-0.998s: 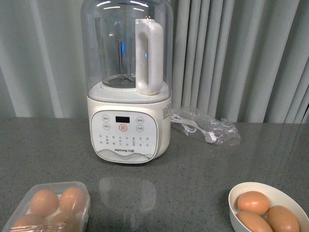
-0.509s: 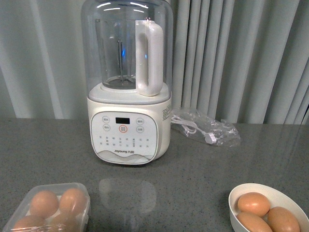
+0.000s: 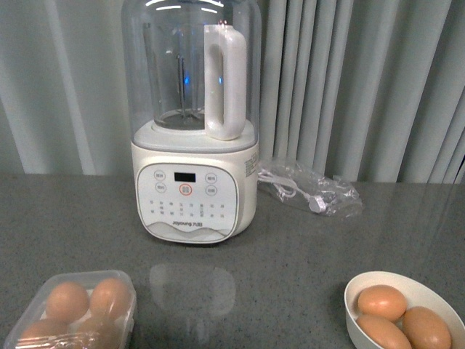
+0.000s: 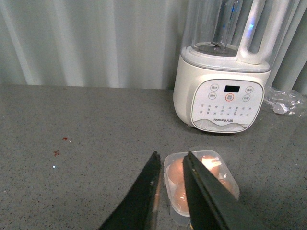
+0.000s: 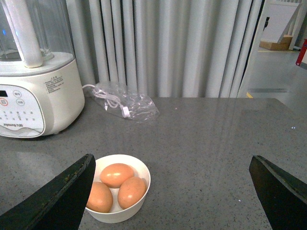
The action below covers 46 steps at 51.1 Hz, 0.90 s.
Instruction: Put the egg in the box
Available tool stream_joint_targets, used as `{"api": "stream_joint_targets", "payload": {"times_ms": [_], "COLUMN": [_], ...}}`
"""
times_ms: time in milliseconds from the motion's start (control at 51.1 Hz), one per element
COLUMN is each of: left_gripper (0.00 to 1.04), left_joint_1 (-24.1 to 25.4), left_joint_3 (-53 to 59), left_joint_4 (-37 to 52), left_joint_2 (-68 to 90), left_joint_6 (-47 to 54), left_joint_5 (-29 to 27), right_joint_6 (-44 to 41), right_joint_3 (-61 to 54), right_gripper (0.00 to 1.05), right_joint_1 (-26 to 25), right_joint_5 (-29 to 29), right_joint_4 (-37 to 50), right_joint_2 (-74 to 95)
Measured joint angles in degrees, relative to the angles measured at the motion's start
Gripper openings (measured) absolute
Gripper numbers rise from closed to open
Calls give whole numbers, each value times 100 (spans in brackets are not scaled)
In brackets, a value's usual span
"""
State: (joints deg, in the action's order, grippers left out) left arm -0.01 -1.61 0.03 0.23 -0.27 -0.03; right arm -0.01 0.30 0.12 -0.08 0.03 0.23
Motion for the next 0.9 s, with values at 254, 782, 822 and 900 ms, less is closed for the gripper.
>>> {"api": "stream_joint_targets", "payload": {"times_ms": [254, 782, 822, 900], "left_gripper": [68, 98, 98, 98], "left_joint_1": [0, 0, 0, 0], "left_joint_3": [0, 0, 0, 0], "left_joint_4": [0, 0, 0, 0], "left_joint_2": [-2, -2, -2, 0], "left_joint_6": [2, 4, 4, 2], "left_joint_5": [0, 0, 0, 0], "right_joint_6": [0, 0, 0, 0], "right_joint_3": [0, 0, 0, 0], "right_gripper": [97, 97, 97, 97], "right_joint_1": [0, 0, 0, 0], "right_joint_5": [0, 0, 0, 0], "right_joint_4": [0, 0, 0, 0], "right_joint_2": [0, 0, 0, 0]}}
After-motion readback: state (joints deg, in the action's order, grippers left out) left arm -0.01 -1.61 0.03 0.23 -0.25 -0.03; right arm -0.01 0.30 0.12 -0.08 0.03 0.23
